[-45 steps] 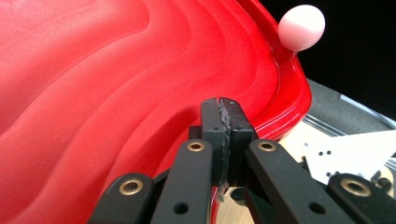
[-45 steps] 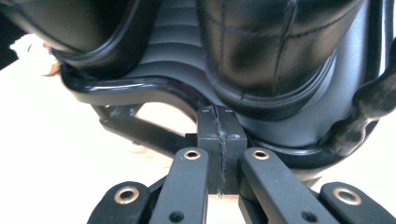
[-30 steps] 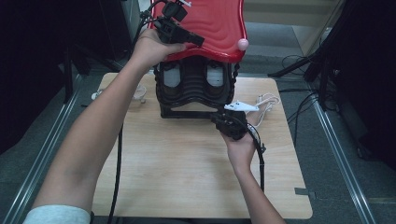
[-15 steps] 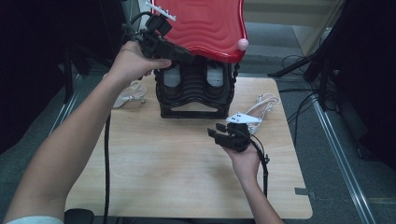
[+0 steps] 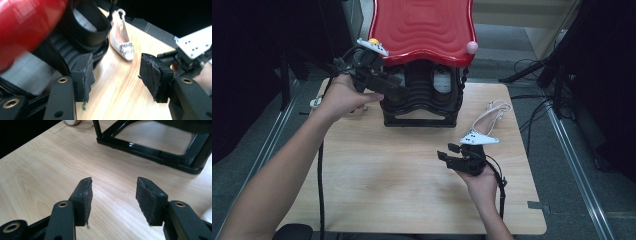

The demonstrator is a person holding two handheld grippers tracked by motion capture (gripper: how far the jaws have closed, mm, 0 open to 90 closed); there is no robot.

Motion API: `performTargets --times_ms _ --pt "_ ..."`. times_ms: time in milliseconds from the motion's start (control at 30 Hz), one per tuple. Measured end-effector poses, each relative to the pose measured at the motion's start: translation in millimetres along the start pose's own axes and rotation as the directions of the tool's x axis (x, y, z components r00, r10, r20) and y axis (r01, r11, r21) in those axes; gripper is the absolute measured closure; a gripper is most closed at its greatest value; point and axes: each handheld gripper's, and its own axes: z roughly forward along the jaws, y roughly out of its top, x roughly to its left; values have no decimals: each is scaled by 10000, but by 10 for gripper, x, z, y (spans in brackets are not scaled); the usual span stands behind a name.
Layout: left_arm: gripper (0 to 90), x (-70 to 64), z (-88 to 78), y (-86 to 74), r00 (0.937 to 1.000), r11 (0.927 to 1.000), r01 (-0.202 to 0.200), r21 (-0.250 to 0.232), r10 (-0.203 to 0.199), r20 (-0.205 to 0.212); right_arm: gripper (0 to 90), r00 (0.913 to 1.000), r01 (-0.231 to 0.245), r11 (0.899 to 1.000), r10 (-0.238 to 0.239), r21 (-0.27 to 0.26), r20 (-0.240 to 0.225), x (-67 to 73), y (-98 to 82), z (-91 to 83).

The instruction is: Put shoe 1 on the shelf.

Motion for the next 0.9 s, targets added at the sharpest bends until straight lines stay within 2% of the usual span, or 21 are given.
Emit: performTargets --times_ms 167,400,533,700,900 --pt "436 -8 22 -238 10000 10000 17 -67 -17 64 476 10000 -33 10000 33 83 35 -31 -101 -67" --pt "430 42 88 -579 9991 9992 387 -91 -385 164 467 9997 -176 9996 171 236 188 -91 -227 -127" --pt "424 84 134 -747 9984 9984 561 -3 -561 -56 459 9996 -193 9995 188 255 229 -104 -254 -144" --pt "422 111 185 -928 9963 9963 861 31 -861 -39 448 9997 -120 9996 114 270 194 -115 -279 -151" --pt "417 102 264 -1138 9948 9948 1013 97 -1012 -111 446 9996 -204 9991 196 378 222 -136 -296 -126"
